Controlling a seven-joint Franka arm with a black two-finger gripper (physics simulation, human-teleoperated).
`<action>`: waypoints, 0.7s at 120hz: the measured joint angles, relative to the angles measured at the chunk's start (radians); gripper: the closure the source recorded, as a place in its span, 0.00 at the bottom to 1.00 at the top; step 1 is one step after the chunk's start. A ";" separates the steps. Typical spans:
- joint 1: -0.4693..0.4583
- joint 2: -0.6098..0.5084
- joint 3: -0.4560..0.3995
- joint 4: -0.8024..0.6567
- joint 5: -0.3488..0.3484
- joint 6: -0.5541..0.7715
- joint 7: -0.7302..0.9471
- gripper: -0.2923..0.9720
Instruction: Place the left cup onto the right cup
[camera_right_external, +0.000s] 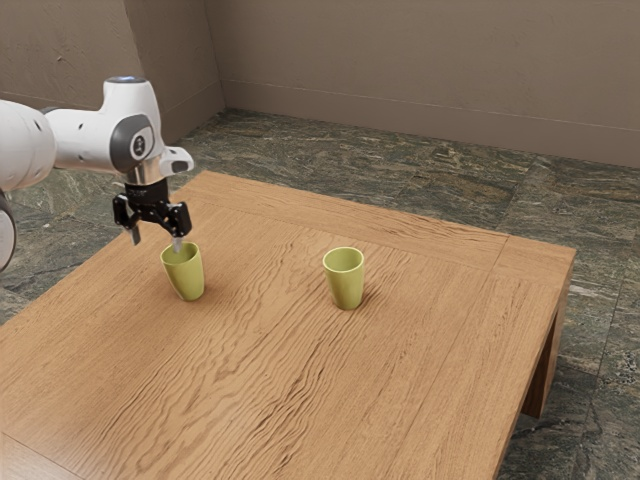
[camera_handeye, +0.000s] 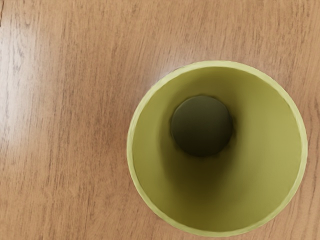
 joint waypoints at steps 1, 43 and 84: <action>0.001 0.001 -0.001 0.000 0.000 0.000 0.000 0.23; 0.019 0.028 -0.013 0.028 -0.002 -0.003 -0.005 0.23; 0.031 0.059 -0.030 0.054 -0.007 -0.005 -0.018 0.23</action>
